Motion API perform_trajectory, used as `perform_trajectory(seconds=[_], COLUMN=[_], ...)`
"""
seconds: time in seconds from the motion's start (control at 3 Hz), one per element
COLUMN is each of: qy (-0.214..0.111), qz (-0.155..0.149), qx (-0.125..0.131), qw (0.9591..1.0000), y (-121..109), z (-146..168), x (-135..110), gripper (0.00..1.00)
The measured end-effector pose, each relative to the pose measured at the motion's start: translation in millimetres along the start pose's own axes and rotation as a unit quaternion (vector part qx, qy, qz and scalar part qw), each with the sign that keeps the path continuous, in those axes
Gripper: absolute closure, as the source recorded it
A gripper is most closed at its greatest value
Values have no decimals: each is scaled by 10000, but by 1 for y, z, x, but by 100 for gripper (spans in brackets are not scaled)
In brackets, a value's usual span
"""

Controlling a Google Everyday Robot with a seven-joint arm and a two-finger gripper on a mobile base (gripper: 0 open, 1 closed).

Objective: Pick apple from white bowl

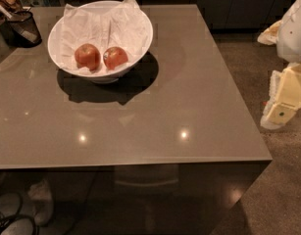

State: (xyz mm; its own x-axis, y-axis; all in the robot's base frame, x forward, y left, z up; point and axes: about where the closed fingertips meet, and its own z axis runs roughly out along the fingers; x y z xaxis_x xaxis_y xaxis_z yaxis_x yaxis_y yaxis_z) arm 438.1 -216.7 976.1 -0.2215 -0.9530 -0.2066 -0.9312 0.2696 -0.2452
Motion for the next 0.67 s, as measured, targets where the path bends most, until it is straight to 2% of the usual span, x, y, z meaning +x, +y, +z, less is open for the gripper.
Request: perform_trajectory(seconds=[0.33,0.67], qy=[0,-16], qz=[0,14], qx=[0,-34], qw=[10000,10000], y=[0,-9], z=[0,0], x=[0,-11], gripper=[0,0])
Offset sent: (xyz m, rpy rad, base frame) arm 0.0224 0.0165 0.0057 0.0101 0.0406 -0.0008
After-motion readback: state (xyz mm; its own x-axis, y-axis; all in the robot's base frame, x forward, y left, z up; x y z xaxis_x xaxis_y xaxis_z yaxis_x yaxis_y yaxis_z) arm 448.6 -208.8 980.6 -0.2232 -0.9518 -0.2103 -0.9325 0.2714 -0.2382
